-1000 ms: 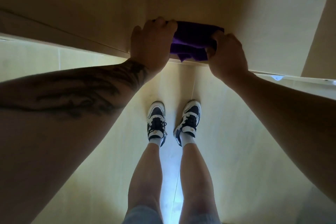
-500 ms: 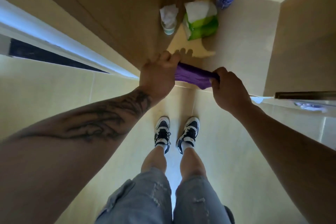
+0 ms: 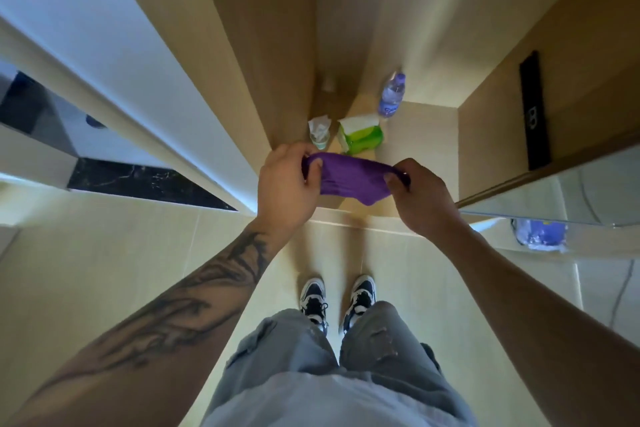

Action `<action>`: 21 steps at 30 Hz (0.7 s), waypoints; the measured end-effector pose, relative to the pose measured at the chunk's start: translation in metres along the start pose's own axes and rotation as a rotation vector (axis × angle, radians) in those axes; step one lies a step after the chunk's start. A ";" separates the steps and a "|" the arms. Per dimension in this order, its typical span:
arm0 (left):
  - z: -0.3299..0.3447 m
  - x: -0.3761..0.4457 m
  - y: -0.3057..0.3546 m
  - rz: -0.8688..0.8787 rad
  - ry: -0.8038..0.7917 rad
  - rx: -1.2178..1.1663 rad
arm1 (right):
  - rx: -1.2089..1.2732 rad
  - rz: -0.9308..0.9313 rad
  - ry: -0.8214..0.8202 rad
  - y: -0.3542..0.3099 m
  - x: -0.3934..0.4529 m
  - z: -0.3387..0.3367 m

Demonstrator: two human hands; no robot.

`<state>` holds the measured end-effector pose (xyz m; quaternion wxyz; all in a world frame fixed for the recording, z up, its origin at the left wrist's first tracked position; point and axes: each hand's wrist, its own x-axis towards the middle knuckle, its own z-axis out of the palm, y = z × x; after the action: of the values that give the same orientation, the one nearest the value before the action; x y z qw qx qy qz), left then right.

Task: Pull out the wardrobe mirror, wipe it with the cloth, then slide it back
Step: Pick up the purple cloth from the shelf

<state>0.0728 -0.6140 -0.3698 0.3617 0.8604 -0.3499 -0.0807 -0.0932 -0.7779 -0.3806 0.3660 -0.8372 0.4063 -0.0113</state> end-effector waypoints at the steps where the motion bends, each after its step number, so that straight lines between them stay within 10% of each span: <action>1: -0.006 -0.003 0.003 -0.003 0.006 -0.021 | 0.001 -0.007 0.021 -0.005 -0.004 -0.004; 21: 0.005 -0.108 0.114 -0.134 -0.062 -0.252 | 0.203 0.019 0.136 0.054 -0.113 -0.080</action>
<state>-0.0713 -0.6021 -0.3084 0.4495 0.8268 -0.2897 -0.1747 -0.2305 -0.7702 -0.3243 0.4203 -0.7894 0.4348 -0.1058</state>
